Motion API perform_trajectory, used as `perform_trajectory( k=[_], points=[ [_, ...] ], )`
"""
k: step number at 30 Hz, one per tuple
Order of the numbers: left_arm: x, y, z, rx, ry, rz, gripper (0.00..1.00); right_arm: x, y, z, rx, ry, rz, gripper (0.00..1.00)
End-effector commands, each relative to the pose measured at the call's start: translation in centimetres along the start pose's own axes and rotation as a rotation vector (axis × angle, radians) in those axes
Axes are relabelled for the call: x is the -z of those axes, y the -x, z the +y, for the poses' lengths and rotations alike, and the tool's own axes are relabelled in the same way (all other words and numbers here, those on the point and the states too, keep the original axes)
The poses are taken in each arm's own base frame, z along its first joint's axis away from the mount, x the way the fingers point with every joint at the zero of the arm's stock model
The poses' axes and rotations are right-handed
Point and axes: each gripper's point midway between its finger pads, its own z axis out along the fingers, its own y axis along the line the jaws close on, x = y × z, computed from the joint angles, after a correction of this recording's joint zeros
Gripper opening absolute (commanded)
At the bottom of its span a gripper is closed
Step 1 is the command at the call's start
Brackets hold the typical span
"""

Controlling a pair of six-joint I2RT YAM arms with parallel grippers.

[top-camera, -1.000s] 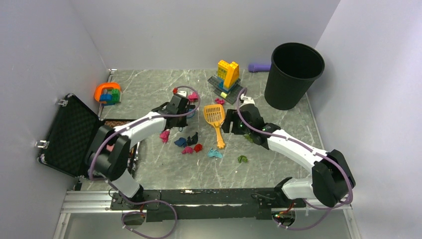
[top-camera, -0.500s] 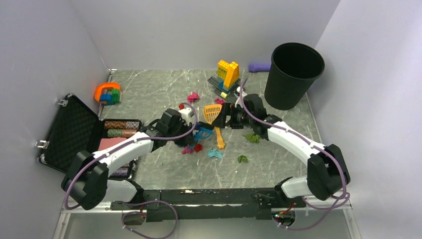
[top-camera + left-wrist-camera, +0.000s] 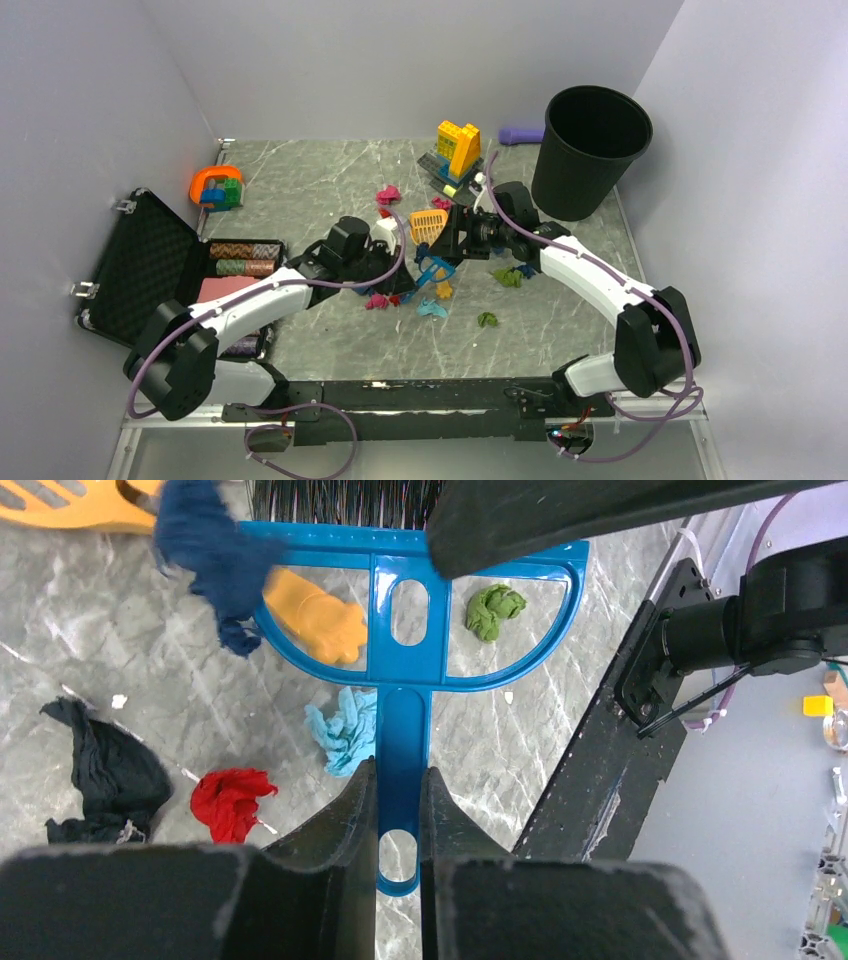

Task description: Sweep away the paper scraps from the table

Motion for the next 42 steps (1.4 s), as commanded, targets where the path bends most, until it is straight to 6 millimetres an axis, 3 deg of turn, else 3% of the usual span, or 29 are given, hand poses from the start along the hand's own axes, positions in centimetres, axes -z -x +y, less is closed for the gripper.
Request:
perform_trajectory(
  k=[1,8,19,23,26,28,29,31,35,39,42],
  points=[
    [0.1,2.3,-2.1,-0.138,-0.063,-0.075,0.15,0.2,-0.7,1.7,-0.021,0.099,0.080,0.78],
    [0.0,2.0,-1.5,-0.243,0.040,-0.048,0.16,-0.4,-2.1,1.6,-0.064,0.151,0.139,0.63],
    [0.5,2.8,-1.3,-0.320,0.119,-0.087,0.16,-0.7,-3.7,0.7,-0.080,0.146,0.197,0.56],
    [0.7,3.0,-1.9,-0.341,0.098,-0.100,0.16,-1.0,-4.3,0.3,-0.088,0.146,0.214,0.49],
    [0.8,3.0,-2.1,-0.346,0.086,-0.099,0.16,-1.0,-4.3,0.4,-0.084,0.153,0.212,0.36],
    [0.9,3.1,-2.3,-0.344,0.082,-0.109,0.18,-1.0,-4.2,0.6,-0.079,0.161,0.210,0.12],
    [1.0,3.2,-2.3,-0.331,0.086,-0.116,0.20,-0.9,-3.9,0.6,-0.075,0.153,0.198,0.00],
    [1.4,3.2,-2.4,-0.296,0.091,-0.130,0.32,-0.5,-3.2,0.6,-0.076,0.144,0.158,0.00],
    [3.0,4.4,-3.0,-0.192,0.059,-0.193,0.66,1.3,-1.1,0.7,-0.036,0.113,0.020,0.00],
    [5.4,6.4,-3.0,-0.014,-0.072,-0.273,0.74,3.5,0.4,1.3,0.036,0.109,-0.119,0.00],
    [7.2,7.9,-3.5,0.093,-0.178,-0.340,0.76,5.7,1.6,3.6,0.103,0.196,-0.247,0.00]
  ],
)
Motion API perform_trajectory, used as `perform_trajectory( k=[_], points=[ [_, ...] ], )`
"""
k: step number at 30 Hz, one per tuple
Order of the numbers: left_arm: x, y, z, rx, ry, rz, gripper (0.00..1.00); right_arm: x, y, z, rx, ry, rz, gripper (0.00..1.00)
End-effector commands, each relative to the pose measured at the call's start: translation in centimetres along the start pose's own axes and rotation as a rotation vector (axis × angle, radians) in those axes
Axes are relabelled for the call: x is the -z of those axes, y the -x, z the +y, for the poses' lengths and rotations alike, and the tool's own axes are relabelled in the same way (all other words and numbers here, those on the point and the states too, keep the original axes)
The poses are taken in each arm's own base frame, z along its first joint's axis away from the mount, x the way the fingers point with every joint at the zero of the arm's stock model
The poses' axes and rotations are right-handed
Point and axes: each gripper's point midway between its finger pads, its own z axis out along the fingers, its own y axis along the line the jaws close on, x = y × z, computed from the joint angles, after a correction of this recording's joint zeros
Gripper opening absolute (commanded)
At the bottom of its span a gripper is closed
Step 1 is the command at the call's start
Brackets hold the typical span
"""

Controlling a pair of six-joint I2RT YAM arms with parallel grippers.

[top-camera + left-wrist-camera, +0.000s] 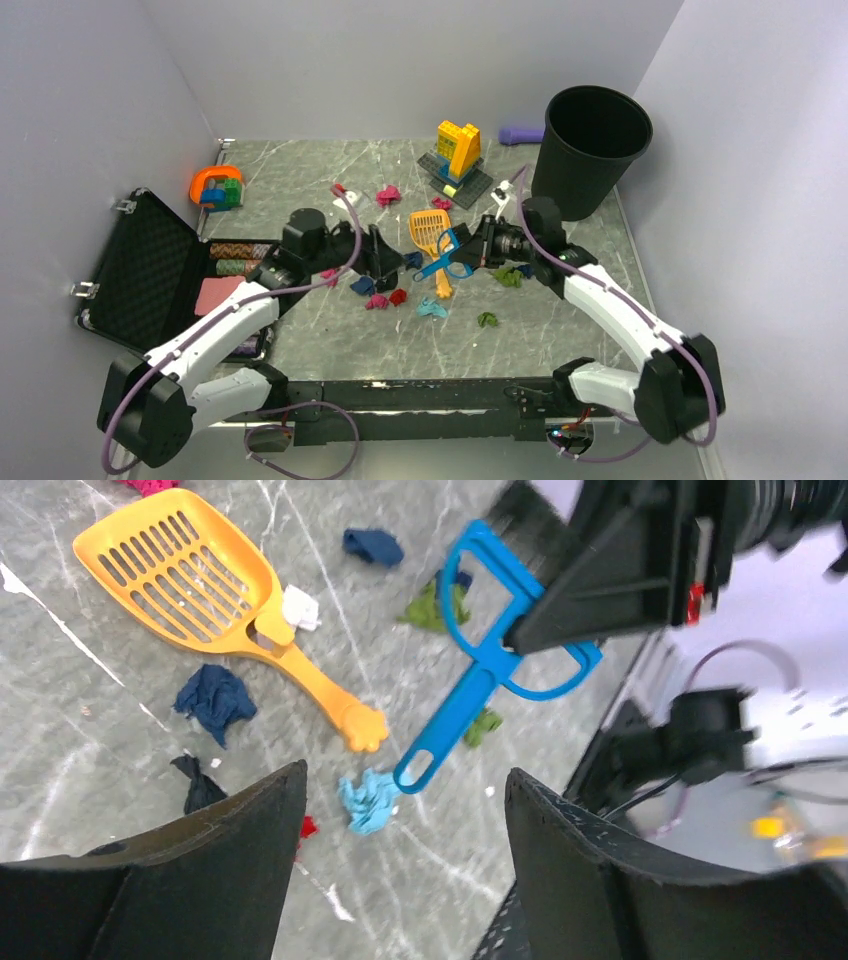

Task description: Sweep away the paper scraps from the table

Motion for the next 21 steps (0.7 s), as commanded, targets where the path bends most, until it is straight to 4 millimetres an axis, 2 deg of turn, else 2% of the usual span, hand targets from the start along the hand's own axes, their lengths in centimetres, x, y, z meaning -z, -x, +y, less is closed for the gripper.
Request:
perform_trajectory(
  k=[1,5,8,13,21],
  points=[
    [1.9,3.1,-2.5,0.213,-0.207,-0.100,0.76,2.9,3.7,4.3,0.151,0.138,-0.257,0.00],
    [2.6,5.2,-4.3,0.310,-0.334,-0.174,0.73,5.5,4.8,7.4,0.151,0.276,-0.433,0.00],
    [3.2,6.1,-5.4,0.362,-0.415,-0.221,0.69,6.4,5.3,8.5,0.134,0.349,-0.501,0.00],
    [3.7,7.0,-6.5,0.408,-0.497,-0.267,0.66,6.6,5.9,9.6,0.130,0.430,-0.537,0.00],
    [2.6,6.8,-6.0,0.448,-0.488,-0.259,0.63,6.2,5.6,10.4,0.110,0.537,-0.514,0.00]
  ],
)
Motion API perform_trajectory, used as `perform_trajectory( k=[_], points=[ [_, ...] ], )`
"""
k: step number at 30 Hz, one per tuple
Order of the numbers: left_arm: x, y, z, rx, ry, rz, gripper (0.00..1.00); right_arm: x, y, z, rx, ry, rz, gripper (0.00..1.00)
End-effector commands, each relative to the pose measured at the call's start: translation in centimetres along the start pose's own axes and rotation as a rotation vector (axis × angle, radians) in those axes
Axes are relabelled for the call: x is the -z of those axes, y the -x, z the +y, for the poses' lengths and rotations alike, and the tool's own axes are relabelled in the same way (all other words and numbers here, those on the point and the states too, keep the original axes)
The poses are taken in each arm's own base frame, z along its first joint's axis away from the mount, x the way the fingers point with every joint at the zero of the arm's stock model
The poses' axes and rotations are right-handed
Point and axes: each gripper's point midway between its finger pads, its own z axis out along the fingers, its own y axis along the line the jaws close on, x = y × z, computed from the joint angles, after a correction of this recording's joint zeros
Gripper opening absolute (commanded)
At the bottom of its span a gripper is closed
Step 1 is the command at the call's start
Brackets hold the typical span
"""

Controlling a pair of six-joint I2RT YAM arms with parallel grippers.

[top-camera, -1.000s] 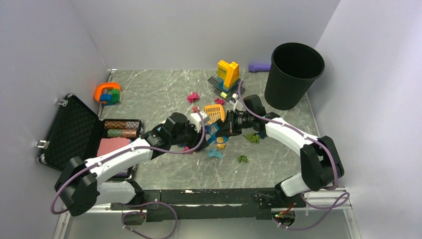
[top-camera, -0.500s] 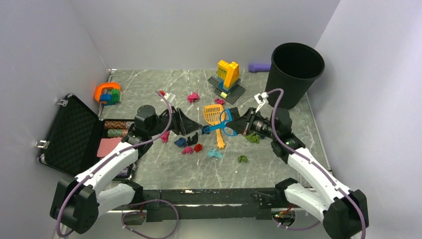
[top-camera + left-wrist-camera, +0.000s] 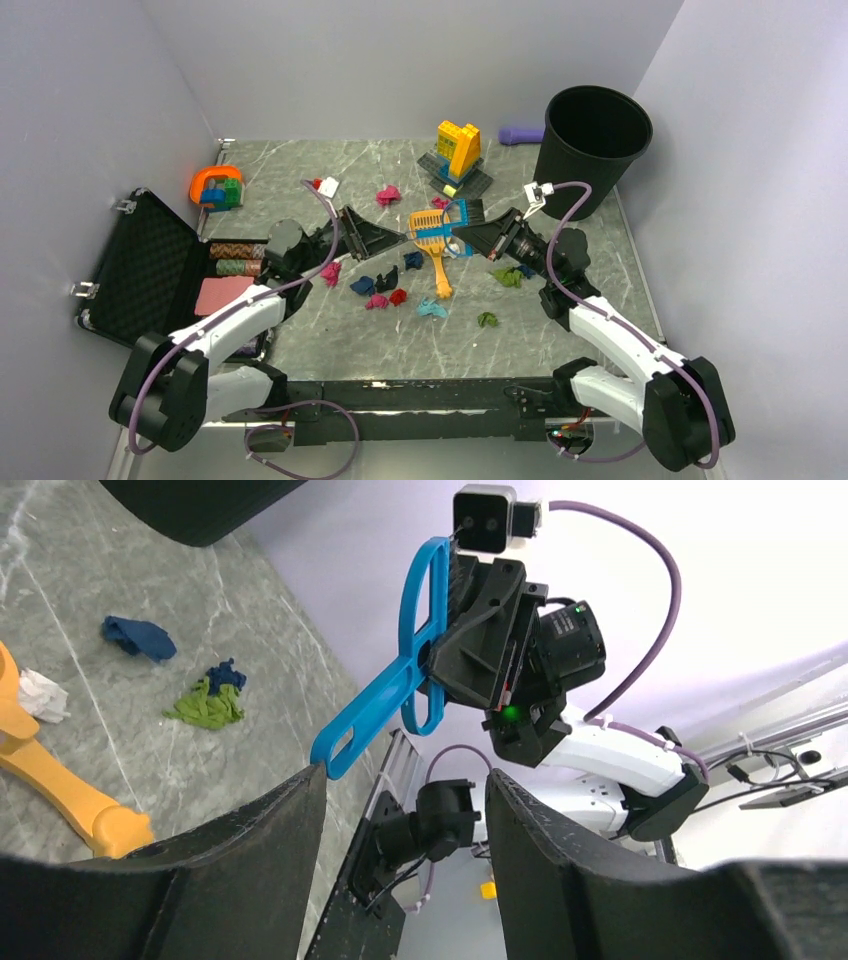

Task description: Sweep away the paper scraps from the table

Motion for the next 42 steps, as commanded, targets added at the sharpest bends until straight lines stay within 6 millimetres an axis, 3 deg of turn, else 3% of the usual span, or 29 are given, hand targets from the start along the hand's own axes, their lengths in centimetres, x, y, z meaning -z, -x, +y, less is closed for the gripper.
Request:
perform_trajectory(
  k=[1,10,21,23,27,42],
  points=[
    [-0.5,-0.3,-1.9,-0.001,-0.083,0.020,0.63,-0.1,1.1,3.3,0.029,0.148,-0.044,0.00],
    [-0.4,0.0,1.3,-0.005,0.099,-0.001,0.68,0.7,2.6,3.1,0.141,0.028,-0.090,0.00],
    [-2.5,-0.3,-3.0,0.005,-0.136,0.024,0.63,-0.6,0.5,4.0,0.019,0.182,-0.012,0.00],
    [-2.8,-0.5,-3.2,0.004,-0.141,0.031,0.59,-0.7,0.2,3.9,0.005,0.189,-0.011,0.00],
    [-3.0,-0.4,-3.7,0.002,-0.166,0.027,0.39,-0.7,0.0,3.5,0.000,0.173,-0.012,0.00],
    [-3.1,0.0,-3.6,-0.005,-0.150,0.014,0.36,-0.1,-0.7,2.5,0.009,0.126,-0.013,0.00]
  ],
)
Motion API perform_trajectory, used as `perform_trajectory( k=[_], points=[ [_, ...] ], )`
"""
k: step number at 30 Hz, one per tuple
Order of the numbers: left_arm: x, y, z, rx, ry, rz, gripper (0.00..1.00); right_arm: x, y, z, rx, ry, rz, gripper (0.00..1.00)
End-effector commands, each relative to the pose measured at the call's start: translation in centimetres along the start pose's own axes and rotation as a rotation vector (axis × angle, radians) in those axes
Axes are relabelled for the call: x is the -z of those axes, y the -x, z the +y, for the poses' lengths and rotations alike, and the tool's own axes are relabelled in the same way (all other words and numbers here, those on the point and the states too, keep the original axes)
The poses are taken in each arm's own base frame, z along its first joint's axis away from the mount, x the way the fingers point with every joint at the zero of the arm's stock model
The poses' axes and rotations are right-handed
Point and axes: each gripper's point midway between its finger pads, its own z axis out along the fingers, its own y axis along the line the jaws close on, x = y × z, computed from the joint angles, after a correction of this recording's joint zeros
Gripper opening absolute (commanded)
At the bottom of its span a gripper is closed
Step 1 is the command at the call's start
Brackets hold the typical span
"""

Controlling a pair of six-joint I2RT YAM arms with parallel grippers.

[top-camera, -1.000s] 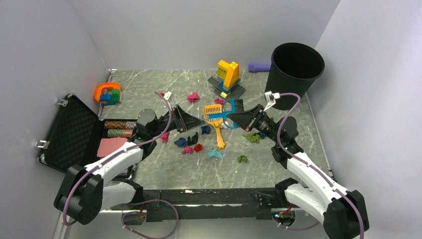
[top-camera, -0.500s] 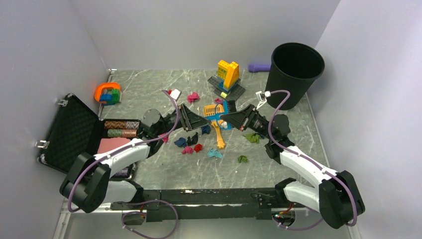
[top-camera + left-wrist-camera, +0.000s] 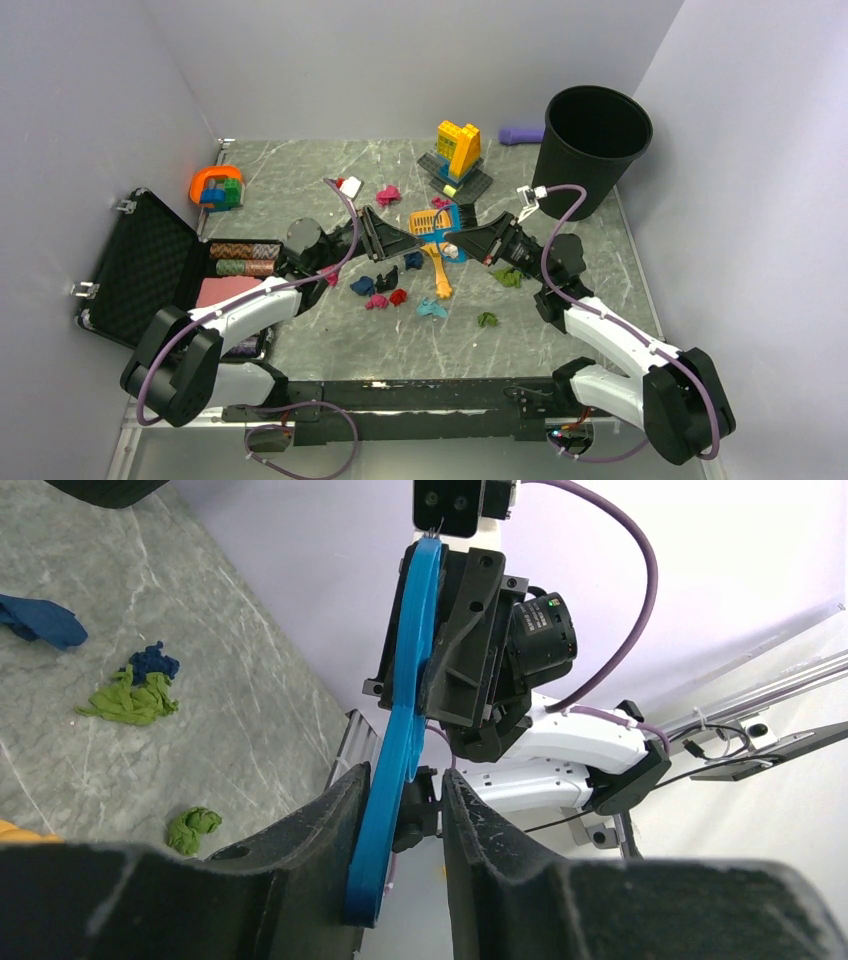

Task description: Sweep away the paper scraps from the table

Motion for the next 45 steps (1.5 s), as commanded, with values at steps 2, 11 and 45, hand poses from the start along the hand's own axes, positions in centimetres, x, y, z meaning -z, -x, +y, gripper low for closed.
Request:
perform_trajectory(
  k=[2,11,45],
  points=[
    [-0.4,1.4,-2.7,-0.072,-0.077,-0.034,0.35,0.4,0.2,0.7,0.047,0.026,-0.029,0.00],
    [-0.5,1.4,-2.6,-0.073,-0.078,-0.030,0.33,0.5,0.0,0.6,0.037,0.028,-0.025,0.00],
    [22.7,6.8,8.3,-0.345,1.520,-0.097,0.00,3.2,-4.7,-13.5,0.503,-0.913,0.313,0.91]
  ],
)
